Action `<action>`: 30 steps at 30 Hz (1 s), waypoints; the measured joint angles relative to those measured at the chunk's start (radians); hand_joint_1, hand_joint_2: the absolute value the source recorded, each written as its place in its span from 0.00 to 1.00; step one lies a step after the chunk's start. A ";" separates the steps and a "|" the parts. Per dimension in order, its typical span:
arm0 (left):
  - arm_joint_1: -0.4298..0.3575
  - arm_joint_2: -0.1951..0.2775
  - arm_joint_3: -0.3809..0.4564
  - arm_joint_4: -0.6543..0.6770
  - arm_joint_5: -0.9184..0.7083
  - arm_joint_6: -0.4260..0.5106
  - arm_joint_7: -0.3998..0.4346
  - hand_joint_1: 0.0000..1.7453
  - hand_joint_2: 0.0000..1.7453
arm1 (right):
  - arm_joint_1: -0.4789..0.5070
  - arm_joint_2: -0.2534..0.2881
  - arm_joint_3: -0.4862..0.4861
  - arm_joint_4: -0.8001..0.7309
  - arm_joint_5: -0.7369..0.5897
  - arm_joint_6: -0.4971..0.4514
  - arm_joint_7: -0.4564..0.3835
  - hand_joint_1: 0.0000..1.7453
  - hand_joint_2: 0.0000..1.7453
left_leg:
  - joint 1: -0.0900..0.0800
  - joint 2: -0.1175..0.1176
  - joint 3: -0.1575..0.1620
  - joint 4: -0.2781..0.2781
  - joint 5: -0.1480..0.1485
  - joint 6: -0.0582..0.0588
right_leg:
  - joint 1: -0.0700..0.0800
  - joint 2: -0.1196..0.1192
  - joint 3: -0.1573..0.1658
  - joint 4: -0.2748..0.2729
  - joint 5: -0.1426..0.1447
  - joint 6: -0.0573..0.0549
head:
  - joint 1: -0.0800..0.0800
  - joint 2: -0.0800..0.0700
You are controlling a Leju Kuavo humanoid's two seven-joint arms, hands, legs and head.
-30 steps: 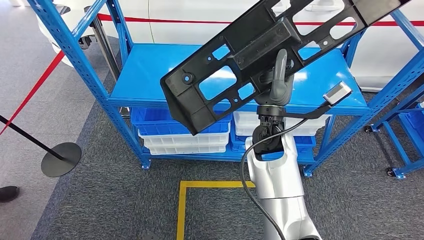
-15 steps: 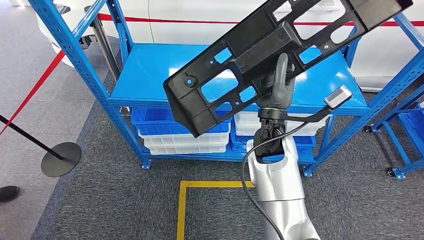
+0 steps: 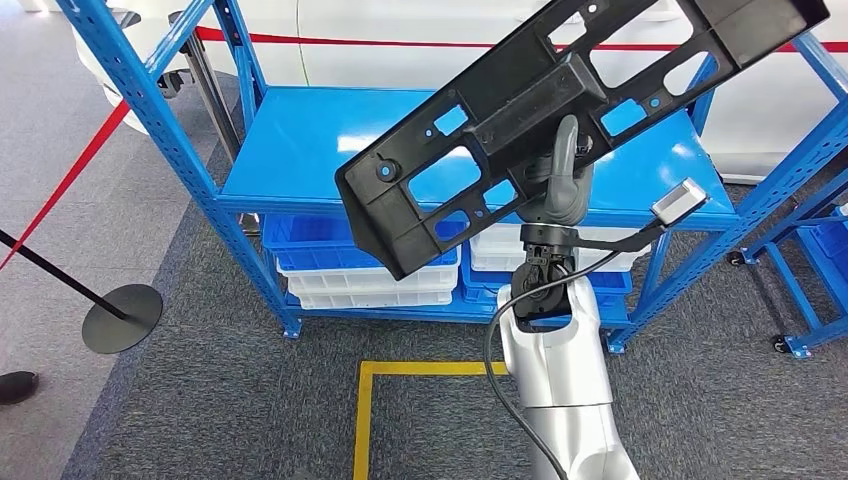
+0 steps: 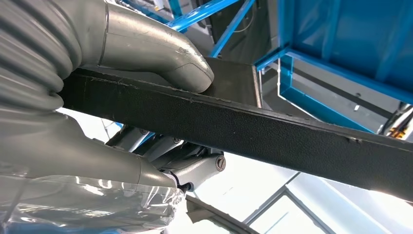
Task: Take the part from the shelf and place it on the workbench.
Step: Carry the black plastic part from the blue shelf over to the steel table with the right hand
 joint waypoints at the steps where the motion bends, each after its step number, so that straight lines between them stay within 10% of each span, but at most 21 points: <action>1: 0.000 0.000 0.000 0.000 -0.001 0.000 0.000 0.00 1.00 | 0.002 -0.001 -0.002 0.000 -0.009 0.007 -0.002 1.00 1.00 | 0.000 0.000 0.000 0.000 0.000 0.000 | 0.000 0.000 0.000 0.000 0.000 0.000 | 0.000 0.000; 30: 0.000 0.006 0.025 0.000 0.003 0.007 -0.007 0.00 1.00 | 0.043 -0.060 -0.053 -0.029 0.037 0.027 -0.051 1.00 1.00 | 0.000 0.000 -0.094 0.086 -0.005 0.001 | 0.000 0.000 -0.096 0.091 -0.009 0.002 | 0.000 0.000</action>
